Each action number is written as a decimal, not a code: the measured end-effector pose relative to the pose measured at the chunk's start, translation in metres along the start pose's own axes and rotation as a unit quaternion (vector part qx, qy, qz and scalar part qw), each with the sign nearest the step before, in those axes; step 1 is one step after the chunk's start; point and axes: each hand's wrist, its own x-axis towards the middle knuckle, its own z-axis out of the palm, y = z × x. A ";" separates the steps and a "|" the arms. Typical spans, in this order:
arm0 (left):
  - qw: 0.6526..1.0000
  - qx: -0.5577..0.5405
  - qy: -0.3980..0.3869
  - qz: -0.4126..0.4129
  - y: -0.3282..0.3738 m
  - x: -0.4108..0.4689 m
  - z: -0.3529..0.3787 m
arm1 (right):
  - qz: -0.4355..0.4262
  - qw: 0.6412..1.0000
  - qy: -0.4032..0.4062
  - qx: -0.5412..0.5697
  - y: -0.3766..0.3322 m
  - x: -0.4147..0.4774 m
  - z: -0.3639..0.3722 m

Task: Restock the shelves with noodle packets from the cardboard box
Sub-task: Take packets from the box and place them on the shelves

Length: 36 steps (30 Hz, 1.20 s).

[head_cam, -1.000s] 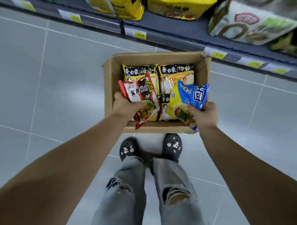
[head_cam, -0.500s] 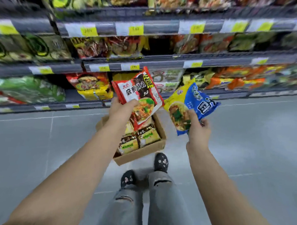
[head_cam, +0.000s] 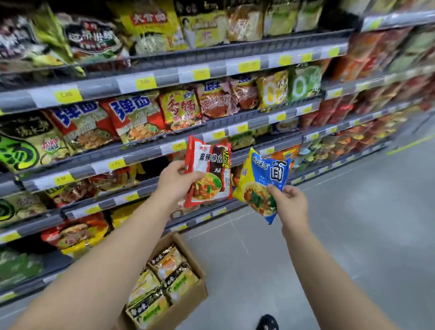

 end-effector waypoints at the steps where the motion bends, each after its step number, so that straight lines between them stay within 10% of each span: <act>1: 1.000 0.007 -0.008 0.010 0.014 0.007 0.017 | -0.010 1.000 -0.003 -0.002 -0.009 0.017 -0.013; 20: 0.967 -0.027 0.057 0.247 0.287 0.110 0.195 | -0.218 0.976 0.006 0.002 -0.261 0.247 -0.136; 36: 0.870 -0.037 0.188 0.455 0.488 0.228 0.223 | -0.468 0.873 0.074 0.116 -0.468 0.391 -0.130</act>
